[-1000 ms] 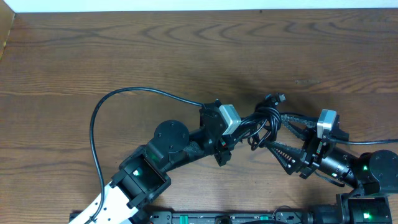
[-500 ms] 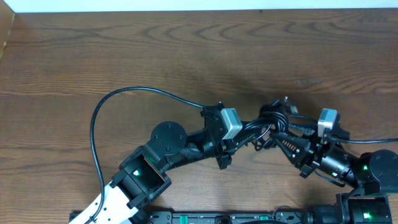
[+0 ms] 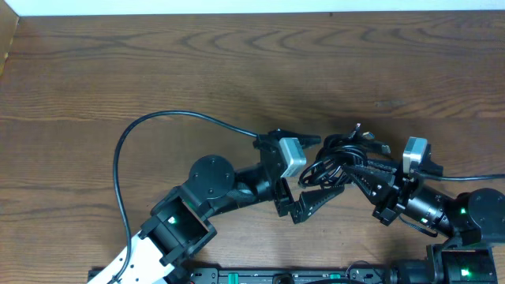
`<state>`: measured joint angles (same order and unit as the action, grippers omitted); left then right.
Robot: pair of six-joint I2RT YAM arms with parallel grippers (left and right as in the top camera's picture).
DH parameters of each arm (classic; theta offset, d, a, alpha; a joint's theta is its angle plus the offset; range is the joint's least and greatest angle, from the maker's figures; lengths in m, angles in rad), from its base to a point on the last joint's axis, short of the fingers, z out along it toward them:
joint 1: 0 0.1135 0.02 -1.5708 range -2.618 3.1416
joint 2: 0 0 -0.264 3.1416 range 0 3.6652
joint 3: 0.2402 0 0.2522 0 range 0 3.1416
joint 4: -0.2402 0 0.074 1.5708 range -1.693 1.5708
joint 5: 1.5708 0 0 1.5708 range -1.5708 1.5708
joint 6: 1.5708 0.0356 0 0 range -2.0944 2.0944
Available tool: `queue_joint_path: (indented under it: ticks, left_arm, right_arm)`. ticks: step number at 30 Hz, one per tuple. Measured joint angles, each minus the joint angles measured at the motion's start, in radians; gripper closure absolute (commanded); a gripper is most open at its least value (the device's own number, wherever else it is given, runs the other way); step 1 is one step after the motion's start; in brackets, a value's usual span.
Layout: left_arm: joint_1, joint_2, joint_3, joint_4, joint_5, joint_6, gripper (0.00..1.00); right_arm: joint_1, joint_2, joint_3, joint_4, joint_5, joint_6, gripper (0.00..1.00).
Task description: Untangle cables
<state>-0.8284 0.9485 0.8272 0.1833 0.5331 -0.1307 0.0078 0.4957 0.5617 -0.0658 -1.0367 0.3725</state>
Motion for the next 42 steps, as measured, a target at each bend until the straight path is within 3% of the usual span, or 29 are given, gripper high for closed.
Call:
queue_joint_path:
  ticks: [6, 13, 23, 35, 42]
  left_arm:
    - [0.000, -0.101, 0.000, -0.015, -0.009, -0.023, 0.04]
    - [0.000, -0.235, 0.003, -0.182, -0.135, -0.060, 0.03]
    - [0.000, -0.254, 0.004, -0.341, -0.244, -0.162, 0.01]
    - [0.000, -0.164, 0.004, -0.352, -0.123, -0.104, 0.00]
    - [0.000, -0.141, 0.004, -0.319, -0.040, -0.047, 0.03]
  right_arm:
    - [0.000, 0.000, 0.000, -0.002, -0.001, -0.014, 0.99]
    - [0.000, 0.000, 0.000, 0.035, -0.055, -0.040, 0.99]
    - [0.000, 0.000, 0.000, 0.134, -0.176, -0.047, 0.99]
    - [0.000, 0.001, 0.000, 0.312, -0.226, 0.105, 0.99]
    - [0.000, 0.001, 0.000, 0.330, -0.240, 0.171, 0.99]
